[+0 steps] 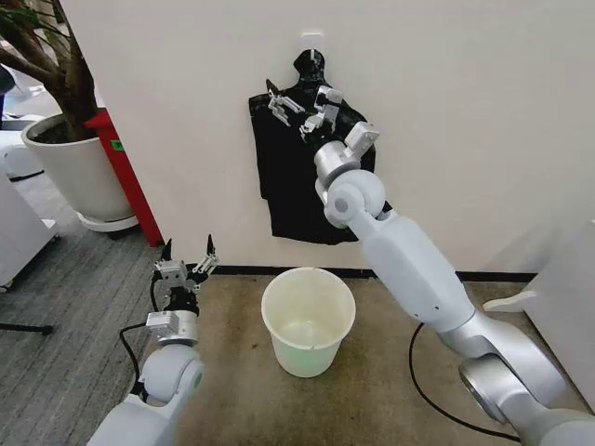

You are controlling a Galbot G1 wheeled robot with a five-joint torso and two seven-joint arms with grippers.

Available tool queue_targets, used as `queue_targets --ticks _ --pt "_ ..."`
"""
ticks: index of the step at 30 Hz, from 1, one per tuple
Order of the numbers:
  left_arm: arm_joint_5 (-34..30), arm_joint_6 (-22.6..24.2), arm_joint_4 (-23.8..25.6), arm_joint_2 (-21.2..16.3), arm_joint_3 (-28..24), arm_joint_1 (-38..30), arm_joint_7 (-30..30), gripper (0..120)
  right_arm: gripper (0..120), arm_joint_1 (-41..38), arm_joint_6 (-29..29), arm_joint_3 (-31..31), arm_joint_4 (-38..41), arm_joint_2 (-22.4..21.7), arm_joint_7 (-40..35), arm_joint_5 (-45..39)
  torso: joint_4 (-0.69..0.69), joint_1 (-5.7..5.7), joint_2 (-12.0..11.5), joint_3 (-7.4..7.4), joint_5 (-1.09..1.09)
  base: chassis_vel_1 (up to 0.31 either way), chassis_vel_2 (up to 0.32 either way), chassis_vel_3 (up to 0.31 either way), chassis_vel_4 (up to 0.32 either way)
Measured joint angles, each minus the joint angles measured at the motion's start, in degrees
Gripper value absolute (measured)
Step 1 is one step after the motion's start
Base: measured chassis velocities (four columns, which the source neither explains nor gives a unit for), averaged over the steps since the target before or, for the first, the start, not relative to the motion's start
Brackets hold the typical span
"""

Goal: Place the garbage bag over the trash bin.

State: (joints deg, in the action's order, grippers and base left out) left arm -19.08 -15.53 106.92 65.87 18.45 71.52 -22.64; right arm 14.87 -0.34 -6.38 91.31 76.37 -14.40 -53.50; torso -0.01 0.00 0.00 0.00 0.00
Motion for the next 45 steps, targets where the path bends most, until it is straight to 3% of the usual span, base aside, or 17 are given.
queue_targets --ticks 11,45 --pt "0.3 -0.2 -0.6 0.2 0.0 -0.3 -0.1 93 100 1.8 -0.5 1.1 2.3 -1.0 -0.4 0.4 0.01 0.0 0.0 0.0 0.0 0.0 0.0 0.0 0.0" --pt "1.3 -0.7 -1.4 1.2 -0.3 0.0 -0.9 93 100 3.8 1.1 3.4 -3.3 -0.9 4.6 3.5 0.01 0.0 0.0 0.0 0.0 0.0 0.0 0.0 0.0"
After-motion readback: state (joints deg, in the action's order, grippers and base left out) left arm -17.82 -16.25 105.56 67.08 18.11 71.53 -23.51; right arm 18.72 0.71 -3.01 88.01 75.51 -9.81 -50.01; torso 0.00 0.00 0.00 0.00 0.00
